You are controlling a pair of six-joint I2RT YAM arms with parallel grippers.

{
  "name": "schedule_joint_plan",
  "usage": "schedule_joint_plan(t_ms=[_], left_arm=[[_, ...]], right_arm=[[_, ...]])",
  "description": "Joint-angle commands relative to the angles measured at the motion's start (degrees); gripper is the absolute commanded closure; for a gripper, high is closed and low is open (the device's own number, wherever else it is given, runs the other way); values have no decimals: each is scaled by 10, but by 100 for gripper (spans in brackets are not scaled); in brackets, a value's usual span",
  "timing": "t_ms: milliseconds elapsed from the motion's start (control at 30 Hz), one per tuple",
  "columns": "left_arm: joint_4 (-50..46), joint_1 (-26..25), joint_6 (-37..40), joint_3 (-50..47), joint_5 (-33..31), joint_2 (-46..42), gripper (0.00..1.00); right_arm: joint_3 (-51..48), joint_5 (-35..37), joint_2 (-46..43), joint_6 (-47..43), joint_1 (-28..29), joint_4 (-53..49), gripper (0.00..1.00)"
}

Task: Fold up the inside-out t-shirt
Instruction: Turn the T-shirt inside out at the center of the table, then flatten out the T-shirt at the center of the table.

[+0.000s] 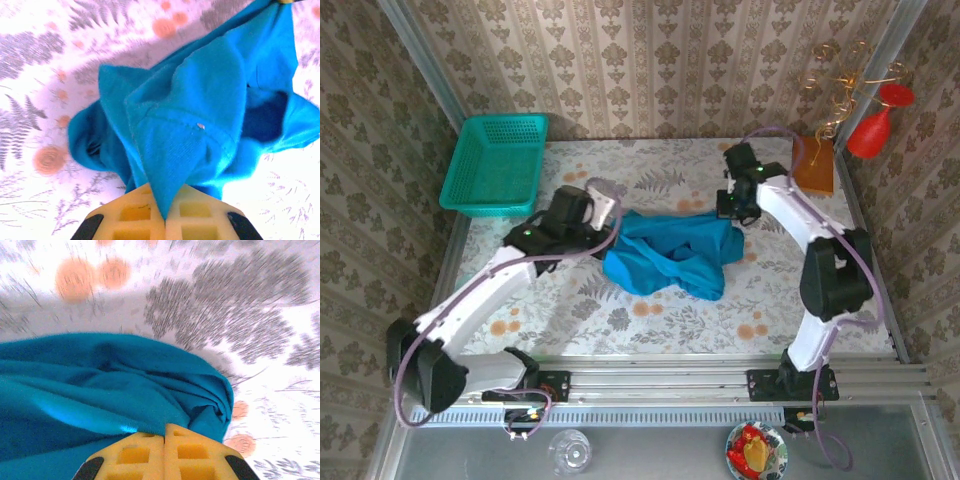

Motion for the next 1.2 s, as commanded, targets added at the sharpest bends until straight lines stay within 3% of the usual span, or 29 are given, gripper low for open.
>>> schedule_joint_plan(t_ms=[0,167,300,433,567,867,1000,1167], left_arm=[[-14,34,16,-42,32,-30,100],[29,76,-44,-148,59,-35,99],[80,83,-78,-211,74,-6,88],[71,84,-87,-214,52,12,78],[40,83,-77,-189,16,-16,59],[3,83,-74,-154,-5,-18,54],[25,137,-99,-174,21,-30,54],[41,193,-113,-195,64,-68,54]], right_arm=[[13,2,-51,-7,-30,-31,100],[-8,4,-66,5,-65,-41,100],[-27,-13,-76,20,-50,-45,69],[-65,-31,-110,36,12,-26,63],[-84,-27,-107,51,100,-32,62],[-93,-92,-38,128,323,80,60],[-42,-133,41,159,366,129,57],[26,-159,140,175,377,162,54]])
